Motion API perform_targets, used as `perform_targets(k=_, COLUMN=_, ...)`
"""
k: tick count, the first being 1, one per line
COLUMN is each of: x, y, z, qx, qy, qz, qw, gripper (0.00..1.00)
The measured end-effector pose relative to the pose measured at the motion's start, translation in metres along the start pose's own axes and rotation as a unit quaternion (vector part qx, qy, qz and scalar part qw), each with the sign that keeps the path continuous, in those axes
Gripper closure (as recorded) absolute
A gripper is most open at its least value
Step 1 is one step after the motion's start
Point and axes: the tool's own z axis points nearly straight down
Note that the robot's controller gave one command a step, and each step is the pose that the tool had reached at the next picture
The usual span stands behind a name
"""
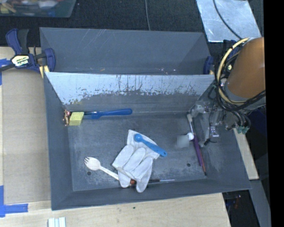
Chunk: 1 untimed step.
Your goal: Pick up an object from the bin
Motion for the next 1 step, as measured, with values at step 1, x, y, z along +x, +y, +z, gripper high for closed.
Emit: perform_targets(k=1, x=-0.0017, y=0.0006, z=-0.0049, qx=0.001, qy=-0.0043, qz=-0.002, qw=1.0, gripper=0.0)
